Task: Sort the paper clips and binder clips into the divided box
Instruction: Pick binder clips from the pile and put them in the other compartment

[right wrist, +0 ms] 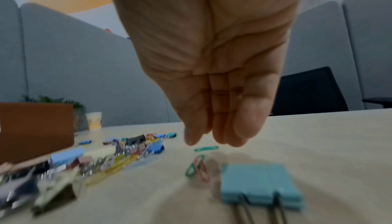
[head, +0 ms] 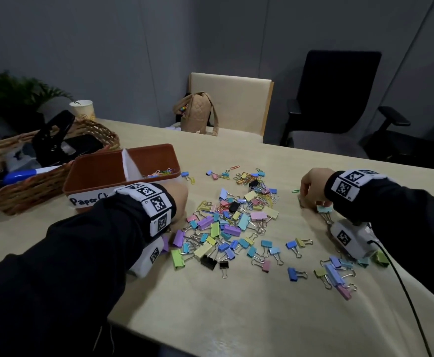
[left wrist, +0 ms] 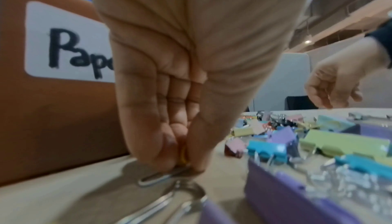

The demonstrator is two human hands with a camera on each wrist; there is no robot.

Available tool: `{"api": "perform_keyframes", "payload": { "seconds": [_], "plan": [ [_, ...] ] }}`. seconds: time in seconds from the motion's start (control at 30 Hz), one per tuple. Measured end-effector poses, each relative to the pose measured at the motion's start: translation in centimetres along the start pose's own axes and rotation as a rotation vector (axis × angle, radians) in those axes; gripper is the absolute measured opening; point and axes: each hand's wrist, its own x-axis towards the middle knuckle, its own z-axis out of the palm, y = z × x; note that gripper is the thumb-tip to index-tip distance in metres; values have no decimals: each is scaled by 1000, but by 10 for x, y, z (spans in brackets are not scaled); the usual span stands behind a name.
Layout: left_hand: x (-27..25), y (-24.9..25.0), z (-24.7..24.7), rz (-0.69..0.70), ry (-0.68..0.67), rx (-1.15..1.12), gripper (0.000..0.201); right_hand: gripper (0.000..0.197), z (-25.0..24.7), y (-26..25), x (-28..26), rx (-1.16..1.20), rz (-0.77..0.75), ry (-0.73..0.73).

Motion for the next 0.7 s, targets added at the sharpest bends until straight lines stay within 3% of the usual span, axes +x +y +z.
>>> {"api": "perform_keyframes", "payload": {
  "seconds": [0.17,0.4,0.53,0.7],
  "plan": [
    [-10,-6,-2,-20,0,79,18,24,9,-14,5,-137,12,13],
    [-10,-8,7,32,44,14,31,20,10,-18,11,-104,-10,-21],
    [-13,-4,3,13,37,69,23,13,-2,-16,8,22,-8,48],
    [-15,1,-6,8,1,181,23,25,-7,-8,13,137,42,76]
  ]
}}
